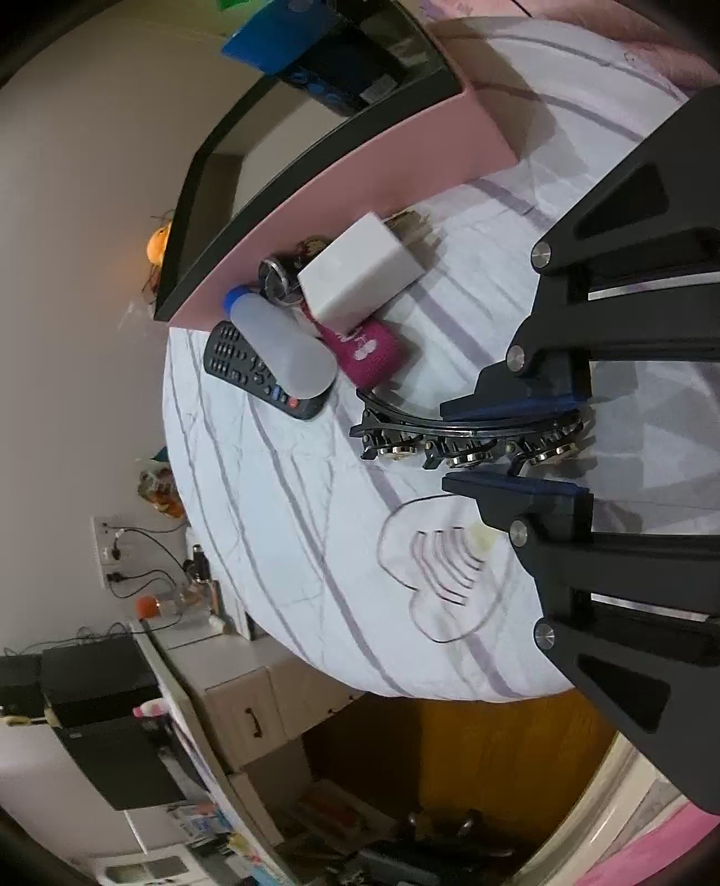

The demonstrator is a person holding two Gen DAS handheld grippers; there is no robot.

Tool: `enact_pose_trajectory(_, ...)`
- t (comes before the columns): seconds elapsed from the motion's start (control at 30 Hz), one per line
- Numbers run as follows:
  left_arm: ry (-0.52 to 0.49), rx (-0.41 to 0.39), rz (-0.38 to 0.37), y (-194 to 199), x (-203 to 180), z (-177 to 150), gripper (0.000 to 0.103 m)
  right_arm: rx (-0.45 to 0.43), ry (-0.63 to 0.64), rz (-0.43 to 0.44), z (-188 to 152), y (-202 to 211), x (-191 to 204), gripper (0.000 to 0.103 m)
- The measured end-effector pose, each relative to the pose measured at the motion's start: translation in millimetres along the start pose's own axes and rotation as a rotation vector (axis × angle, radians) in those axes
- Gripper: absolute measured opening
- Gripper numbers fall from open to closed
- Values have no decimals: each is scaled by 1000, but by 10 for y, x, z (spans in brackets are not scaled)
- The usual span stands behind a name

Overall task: Organize rigid objects
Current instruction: 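Lower the left tool onto the black hair clip and grasp it, then carry the hair clip into the pink box with the left tool and release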

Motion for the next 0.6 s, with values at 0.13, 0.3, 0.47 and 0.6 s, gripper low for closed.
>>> enact_pose_trajectory(0.13,5,-12,17,106,-31,-53,18,-1,-2,1,-1,1,-1,22)
enact_pose_trajectory(0.3,-16,-38,10,280,-143,-68,18,-3,-4,3,-8,-3,-7,22)
enact_pose_trajectory(0.47,-53,-76,3,486,-295,-41,18,-2,-3,4,-7,-3,-7,22)
enact_pose_trajectory(0.6,-62,-111,10,606,-375,16,18,-5,-7,12,-14,-4,-21,22)
Point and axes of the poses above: each gripper's, at about its wrist camera, not at the fingertips, and y roughly against the way its jaws point, x to its left, z to its top, the point moved 2 cm from there along -y, roughly the way its jaws point, and after that the axes turned 8 degrees about y, right-handed, at the moved point
